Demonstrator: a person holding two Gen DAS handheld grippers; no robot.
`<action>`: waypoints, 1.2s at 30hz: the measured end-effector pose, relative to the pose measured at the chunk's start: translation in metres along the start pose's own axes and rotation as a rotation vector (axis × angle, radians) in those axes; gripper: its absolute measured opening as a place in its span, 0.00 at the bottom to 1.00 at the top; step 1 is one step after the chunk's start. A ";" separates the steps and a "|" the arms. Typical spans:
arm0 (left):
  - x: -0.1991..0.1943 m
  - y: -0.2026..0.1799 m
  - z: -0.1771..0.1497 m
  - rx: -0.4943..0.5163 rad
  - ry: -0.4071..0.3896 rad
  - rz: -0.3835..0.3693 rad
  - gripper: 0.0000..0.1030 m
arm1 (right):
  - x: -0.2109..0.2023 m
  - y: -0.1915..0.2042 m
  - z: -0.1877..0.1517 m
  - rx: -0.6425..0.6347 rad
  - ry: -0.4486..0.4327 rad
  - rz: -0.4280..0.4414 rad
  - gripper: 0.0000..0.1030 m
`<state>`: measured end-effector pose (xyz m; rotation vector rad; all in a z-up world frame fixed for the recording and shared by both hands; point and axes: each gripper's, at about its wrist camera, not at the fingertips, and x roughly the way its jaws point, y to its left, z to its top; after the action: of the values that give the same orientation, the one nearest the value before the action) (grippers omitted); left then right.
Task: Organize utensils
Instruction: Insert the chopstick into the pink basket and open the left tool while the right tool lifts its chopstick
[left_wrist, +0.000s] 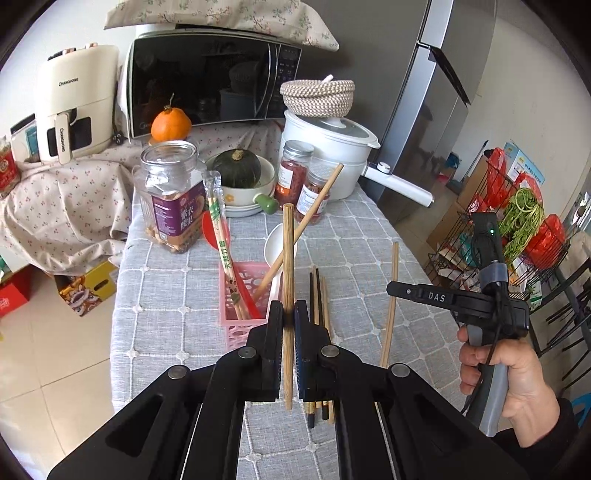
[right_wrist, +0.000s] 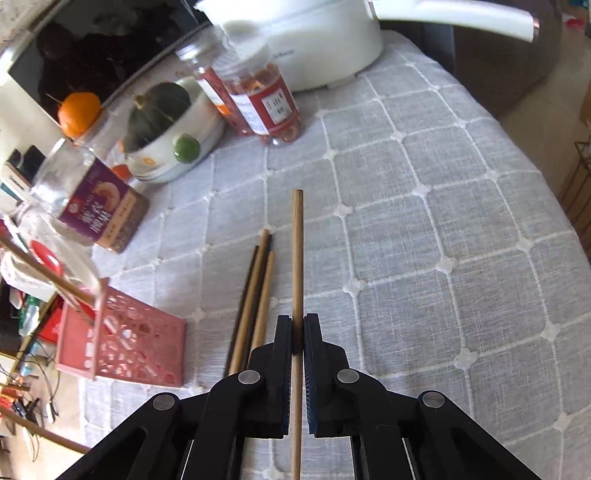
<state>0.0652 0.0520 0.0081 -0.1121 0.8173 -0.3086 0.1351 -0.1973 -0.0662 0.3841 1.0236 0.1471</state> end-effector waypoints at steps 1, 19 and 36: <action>-0.005 0.000 0.002 0.001 -0.014 -0.004 0.06 | -0.005 0.005 0.000 -0.004 -0.021 0.014 0.05; -0.061 0.020 0.026 -0.061 -0.425 0.102 0.06 | -0.089 0.039 -0.003 -0.078 -0.316 0.156 0.05; 0.048 0.043 0.037 -0.108 -0.181 0.169 0.06 | -0.089 0.052 -0.007 -0.142 -0.386 0.154 0.05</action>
<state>0.1328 0.0769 -0.0101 -0.1686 0.6588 -0.0932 0.0858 -0.1741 0.0215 0.3451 0.5987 0.2712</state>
